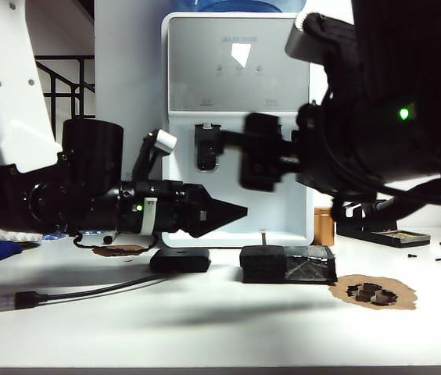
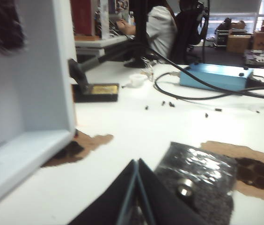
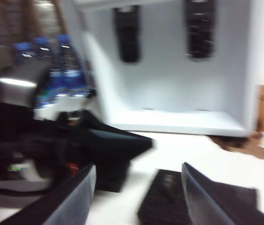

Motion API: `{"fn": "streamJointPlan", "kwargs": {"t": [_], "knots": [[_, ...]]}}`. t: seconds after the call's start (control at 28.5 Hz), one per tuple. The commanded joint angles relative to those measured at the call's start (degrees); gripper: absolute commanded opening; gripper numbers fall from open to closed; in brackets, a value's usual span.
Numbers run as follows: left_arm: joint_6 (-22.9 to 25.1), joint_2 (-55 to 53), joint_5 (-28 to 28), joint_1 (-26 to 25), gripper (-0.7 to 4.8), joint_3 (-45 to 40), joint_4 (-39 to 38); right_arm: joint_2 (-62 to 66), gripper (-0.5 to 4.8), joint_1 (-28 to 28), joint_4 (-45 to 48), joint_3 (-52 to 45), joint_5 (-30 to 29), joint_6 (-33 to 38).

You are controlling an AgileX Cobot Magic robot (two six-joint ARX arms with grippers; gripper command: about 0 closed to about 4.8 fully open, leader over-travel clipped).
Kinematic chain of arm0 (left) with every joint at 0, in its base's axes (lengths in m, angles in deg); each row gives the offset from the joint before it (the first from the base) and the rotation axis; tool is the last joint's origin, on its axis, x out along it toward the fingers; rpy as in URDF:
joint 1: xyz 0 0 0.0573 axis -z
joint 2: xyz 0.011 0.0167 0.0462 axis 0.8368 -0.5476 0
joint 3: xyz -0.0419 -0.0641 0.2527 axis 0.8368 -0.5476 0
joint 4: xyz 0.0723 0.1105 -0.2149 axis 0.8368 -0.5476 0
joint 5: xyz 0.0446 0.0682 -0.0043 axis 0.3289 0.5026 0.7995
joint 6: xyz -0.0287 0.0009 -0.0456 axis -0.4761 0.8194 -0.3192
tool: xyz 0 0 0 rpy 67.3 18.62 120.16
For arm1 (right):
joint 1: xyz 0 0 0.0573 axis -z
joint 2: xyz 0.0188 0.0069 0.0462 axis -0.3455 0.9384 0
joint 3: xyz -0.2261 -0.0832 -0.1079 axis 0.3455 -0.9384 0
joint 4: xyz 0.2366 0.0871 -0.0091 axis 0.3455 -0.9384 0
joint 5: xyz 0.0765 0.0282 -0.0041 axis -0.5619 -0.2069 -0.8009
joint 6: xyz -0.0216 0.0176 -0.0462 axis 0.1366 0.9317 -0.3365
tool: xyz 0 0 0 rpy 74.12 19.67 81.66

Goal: Take the USB flash drive out of the black sponge and insert it into the slot on top of the black USB adpator box.

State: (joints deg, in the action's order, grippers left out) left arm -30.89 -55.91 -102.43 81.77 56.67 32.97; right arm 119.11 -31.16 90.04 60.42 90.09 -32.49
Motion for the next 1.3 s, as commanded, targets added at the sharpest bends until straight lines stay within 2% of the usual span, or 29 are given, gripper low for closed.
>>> {"fn": "streamJointPlan", "kwargs": {"t": [0.04, 0.14, 0.25, 0.46, 0.88, 1.05, 1.3], "knots": [[0.2, -0.5, -0.3, 0.3, -0.04, 0.2, -0.7, 0.9, 2.48, -0.1, 1.3, 0.7, -0.6, -1.6], [0.2, -1.5, -0.3, 0.7, -0.04, 0.2, -0.7, 3.3, 2.35, -0.1, 1.4, 1.5, -0.2, 0.0], [0.7, -3.0, -0.2, 0.7, -0.04, 0.2, -0.5, 6.3, 1.98, -0.8, 1.6, 3.1, 2.3, 1.0], [0.8, -4.2, -0.3, 0.7, -0.04, 0.2, 2.1, 15.0, 1.97, -1.0, 7.2, 8.0, 4.8, -0.3], [0.8, -4.2, -0.5, 0.9, -0.04, 0.2, 2.1, 21.2, 1.83, 0.0, 10.0, 10.5, 8.9, -0.5], [0.8, -4.2, -0.7, 0.9, -0.04, 0.2, 2.1, 22.0, 1.82, 1.7, 10.4, 13.0, 6.3, -1.6], [2.3, -4.2, -1.6, 0.5, -0.04, 0.2, 3.0, 24.5, 1.6, 3.2, 10.9, 15.0, 6.9, -2.2]]}}
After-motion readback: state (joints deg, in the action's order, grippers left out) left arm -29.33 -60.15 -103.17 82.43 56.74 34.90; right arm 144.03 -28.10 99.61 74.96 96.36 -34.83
